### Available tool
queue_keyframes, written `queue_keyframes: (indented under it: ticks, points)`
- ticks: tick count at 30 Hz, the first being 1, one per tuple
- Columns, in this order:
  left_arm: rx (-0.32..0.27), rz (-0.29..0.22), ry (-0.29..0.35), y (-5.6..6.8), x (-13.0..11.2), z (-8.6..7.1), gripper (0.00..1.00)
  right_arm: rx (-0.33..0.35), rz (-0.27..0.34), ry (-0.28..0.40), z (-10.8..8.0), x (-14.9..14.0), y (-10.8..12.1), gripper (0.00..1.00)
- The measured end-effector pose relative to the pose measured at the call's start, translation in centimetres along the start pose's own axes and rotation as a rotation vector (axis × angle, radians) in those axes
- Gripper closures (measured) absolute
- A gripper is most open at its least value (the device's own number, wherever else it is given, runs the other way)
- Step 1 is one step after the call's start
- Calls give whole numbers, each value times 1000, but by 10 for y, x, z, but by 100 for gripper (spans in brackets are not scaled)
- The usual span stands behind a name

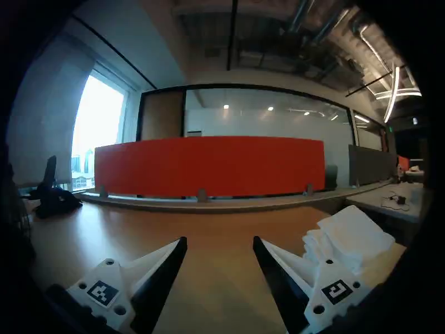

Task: Fold towel

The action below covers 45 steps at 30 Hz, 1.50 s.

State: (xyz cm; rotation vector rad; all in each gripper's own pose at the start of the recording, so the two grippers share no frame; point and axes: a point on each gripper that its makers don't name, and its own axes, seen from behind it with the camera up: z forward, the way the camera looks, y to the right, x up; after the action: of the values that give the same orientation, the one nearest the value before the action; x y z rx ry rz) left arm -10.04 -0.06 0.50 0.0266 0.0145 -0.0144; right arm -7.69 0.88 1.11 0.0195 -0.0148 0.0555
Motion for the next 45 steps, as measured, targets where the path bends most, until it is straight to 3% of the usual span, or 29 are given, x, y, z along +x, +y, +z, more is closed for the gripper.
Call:
queue_keyframes:
  ticks: [27, 34, 45]
  points:
    - [0, 0, 0, -1, 0, 0, 5, 0, -11, 5, -3, -1, -2, 9]
    - [0, 0, 0, -1, 0, 0, 5, 0, -10, 5, -3, -1, -2, 0]
    - [0, 0, 0, -1, 0, 0, 5, 0, -10, 4, -3, -1, -2, 0]
